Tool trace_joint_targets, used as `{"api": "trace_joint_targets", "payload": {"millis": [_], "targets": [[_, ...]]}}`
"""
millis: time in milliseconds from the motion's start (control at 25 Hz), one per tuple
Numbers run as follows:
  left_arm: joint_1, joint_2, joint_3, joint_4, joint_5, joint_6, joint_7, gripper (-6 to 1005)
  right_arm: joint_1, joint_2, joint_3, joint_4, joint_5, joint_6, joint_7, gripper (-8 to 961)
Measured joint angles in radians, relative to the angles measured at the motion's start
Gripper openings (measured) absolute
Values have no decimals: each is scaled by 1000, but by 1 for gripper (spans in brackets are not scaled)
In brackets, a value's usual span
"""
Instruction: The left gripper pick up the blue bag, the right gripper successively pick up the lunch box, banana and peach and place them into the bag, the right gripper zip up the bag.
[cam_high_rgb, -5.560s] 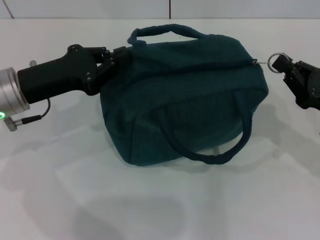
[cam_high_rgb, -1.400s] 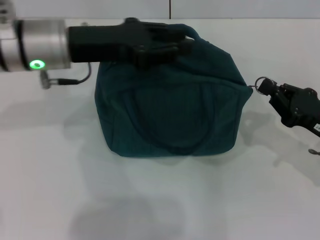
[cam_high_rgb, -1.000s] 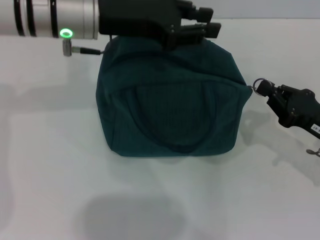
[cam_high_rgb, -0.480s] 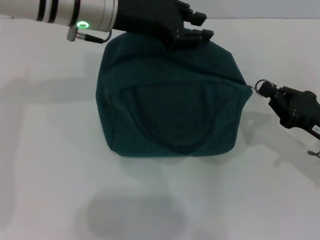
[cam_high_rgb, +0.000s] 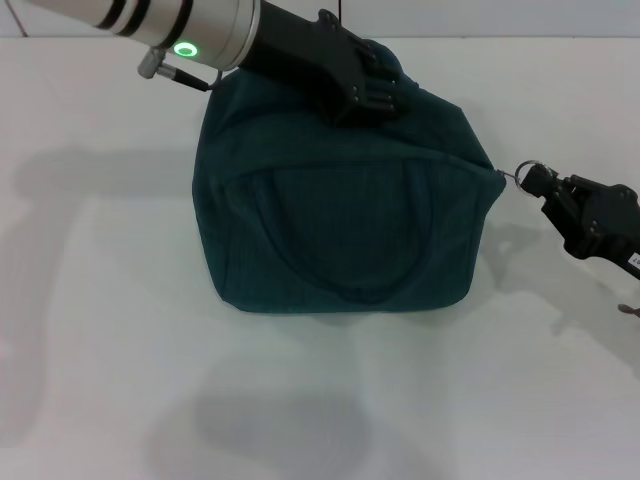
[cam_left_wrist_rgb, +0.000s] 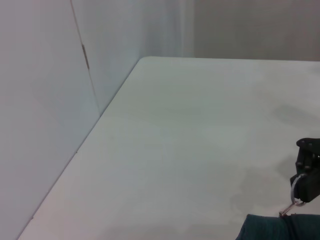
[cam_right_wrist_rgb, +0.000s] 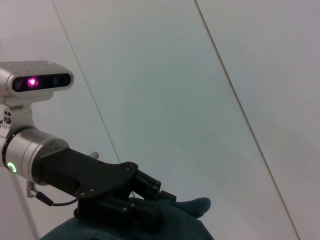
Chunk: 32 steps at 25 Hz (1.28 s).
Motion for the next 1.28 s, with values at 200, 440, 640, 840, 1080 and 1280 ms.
{"api": "trace_joint_targets", "payload": {"millis": [200,440,640,840,1080,1280], "targets": [[1,0,0,13,0,-1,-8,335,-2,0,0,5,1,-2,0,11],[9,-3,1,34,0,5,-7,217,-5,0,0,7,1,-3,0,11],[9,-3,8,31,-3,18,-18,167,-7,0,0,8,1,-3,0,11],[8,-2,4,37,-24,61,-60,131,-7,1,1,10,1,-4,1,11],[8,7,3,49,-61,101,-91,102,-2,1,2,23,1,6,0,12],[16,9,3,50,-63,110,-106,98,1,0,-2,32,-1,10,0,12]]}}
